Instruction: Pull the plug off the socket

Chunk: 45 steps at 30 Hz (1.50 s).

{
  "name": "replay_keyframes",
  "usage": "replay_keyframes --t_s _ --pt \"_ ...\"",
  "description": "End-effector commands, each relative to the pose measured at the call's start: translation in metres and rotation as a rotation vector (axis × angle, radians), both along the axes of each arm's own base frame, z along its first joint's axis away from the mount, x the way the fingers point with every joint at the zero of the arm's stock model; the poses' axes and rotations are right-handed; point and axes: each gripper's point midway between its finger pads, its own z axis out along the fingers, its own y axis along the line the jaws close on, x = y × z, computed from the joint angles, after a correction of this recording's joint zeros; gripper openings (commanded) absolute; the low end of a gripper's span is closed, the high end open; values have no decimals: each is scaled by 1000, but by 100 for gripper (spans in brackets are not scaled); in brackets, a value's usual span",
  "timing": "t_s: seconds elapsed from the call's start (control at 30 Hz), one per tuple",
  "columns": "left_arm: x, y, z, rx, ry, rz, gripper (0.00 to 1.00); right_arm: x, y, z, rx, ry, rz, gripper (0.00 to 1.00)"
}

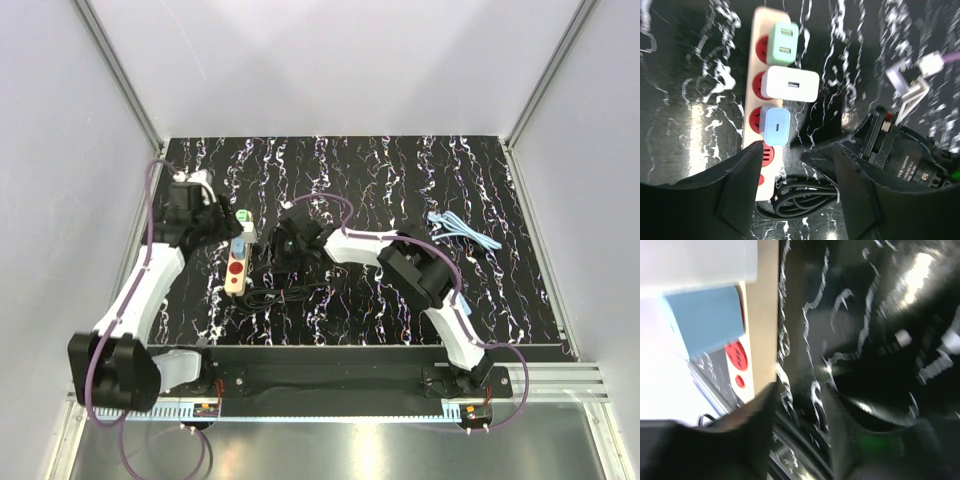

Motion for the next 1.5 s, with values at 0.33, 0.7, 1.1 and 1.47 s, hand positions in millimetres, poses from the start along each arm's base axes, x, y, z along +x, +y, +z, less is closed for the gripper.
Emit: replay_keyframes --t_s 0.33,0.7,1.1,1.47 --pt "-4 33 -25 -286 99 76 31 27 -26 79 -309 -190 4 83" --pt "26 37 -68 -341 217 72 17 43 27 90 -328 -220 -40 75" --pt "27 34 -88 -358 232 40 10 27 35 65 -364 -205 -26 71" --pt "23 33 -105 -367 281 52 5 31 48 70 -323 -221 -54 72"
